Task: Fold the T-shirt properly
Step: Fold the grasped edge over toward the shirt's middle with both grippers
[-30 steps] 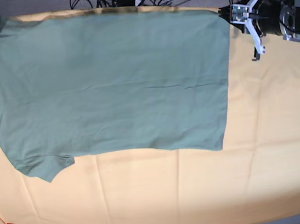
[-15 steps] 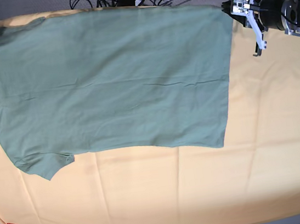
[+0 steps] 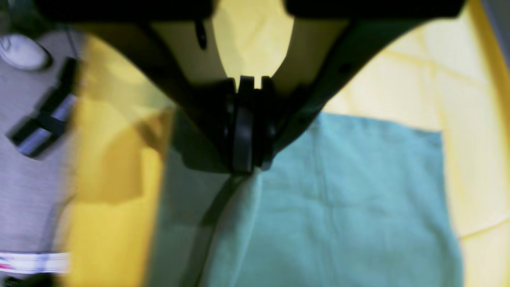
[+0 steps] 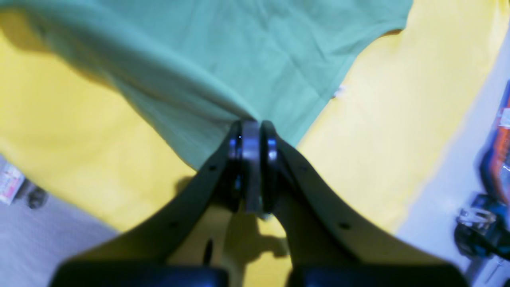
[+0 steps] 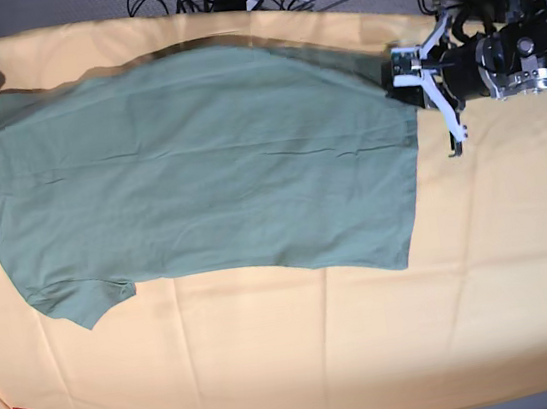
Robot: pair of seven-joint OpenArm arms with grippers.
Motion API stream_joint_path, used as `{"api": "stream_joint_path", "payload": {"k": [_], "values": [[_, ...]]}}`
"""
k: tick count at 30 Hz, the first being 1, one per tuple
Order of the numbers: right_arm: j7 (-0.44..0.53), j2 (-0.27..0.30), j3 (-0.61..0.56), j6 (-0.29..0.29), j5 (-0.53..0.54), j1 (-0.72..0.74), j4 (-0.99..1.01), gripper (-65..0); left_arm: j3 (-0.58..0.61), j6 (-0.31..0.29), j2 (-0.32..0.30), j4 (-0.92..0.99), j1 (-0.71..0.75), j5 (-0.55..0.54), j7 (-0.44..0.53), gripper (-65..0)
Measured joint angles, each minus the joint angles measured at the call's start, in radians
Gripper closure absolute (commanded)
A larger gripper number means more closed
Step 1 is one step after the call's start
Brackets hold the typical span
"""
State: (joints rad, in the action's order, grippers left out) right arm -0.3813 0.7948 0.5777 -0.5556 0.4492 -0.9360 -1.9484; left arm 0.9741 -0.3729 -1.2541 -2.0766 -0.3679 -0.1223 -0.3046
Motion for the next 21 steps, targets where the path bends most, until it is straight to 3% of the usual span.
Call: {"api": "stream_joint_path", "payload": {"k": [4, 8, 13, 21], "values": [[0.0, 0.0, -0.067, 0.009, -0.002, 0.092, 0.076, 0.0, 0.0, 0.107, 0.042, 0.057, 0.001, 0.025, -0.001, 0.0], [-0.003, -0.003, -0.159, 0.024, -0.038, 0.161, 0.123, 0.0, 0.0, 0.125, 0.064, 0.07, 0.003, 0.025, -0.001, 0.0], [-0.029, -0.005, -0.223, 0.169, -0.128, 0.224, 0.129, 0.0, 0.0, 0.126, 0.075, 0.07, 0.003, 0.053, 0.001, 0.0], [-0.034, -0.005, -0.223, 0.126, -0.128, 0.227, 0.129, 0.0, 0.0, 0.126, 0.075, 0.071, 0.003, 0.105, 0.002, 0.0]]}}
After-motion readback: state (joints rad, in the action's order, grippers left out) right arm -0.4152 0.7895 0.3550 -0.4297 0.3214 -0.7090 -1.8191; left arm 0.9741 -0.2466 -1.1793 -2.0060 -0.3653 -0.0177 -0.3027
